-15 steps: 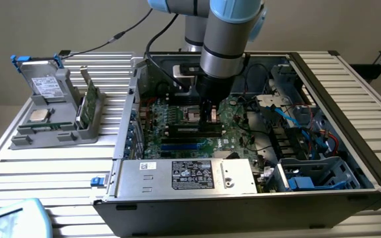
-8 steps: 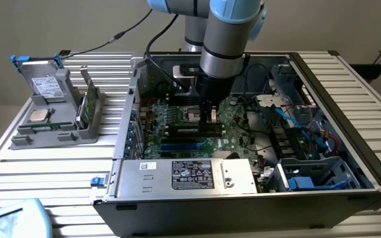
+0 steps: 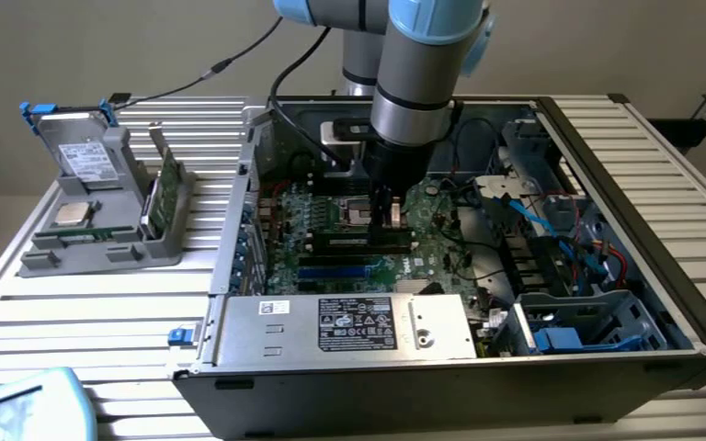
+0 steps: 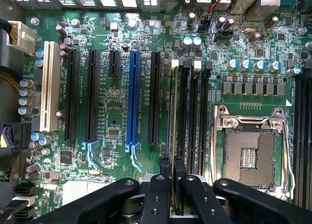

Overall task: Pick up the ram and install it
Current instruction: 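Insert the ram into the slot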

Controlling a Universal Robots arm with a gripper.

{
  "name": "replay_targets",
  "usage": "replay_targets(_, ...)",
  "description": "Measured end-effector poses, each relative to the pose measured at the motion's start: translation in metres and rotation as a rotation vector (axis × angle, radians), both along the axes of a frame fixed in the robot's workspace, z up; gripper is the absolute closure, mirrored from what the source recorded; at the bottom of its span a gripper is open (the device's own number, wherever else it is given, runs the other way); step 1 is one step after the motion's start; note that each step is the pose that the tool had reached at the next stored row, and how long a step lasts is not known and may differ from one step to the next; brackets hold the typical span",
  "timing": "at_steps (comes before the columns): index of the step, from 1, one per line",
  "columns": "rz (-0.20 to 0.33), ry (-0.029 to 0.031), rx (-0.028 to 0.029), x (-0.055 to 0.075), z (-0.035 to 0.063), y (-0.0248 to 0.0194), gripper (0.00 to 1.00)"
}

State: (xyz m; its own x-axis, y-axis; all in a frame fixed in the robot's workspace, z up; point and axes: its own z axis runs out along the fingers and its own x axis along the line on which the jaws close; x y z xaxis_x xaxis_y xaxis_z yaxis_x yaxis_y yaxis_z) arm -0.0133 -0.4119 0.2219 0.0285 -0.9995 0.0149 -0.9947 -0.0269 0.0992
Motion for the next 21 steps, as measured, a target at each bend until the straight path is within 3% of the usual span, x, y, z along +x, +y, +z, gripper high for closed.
replay_targets(14,-0.033,0.0000,-0.0025,0.0000,-0.0028,0.0008,0.86)
replay_targets(21,-0.042,0.0020,-0.0012,0.0003,-0.0020,0.0010,0.86)
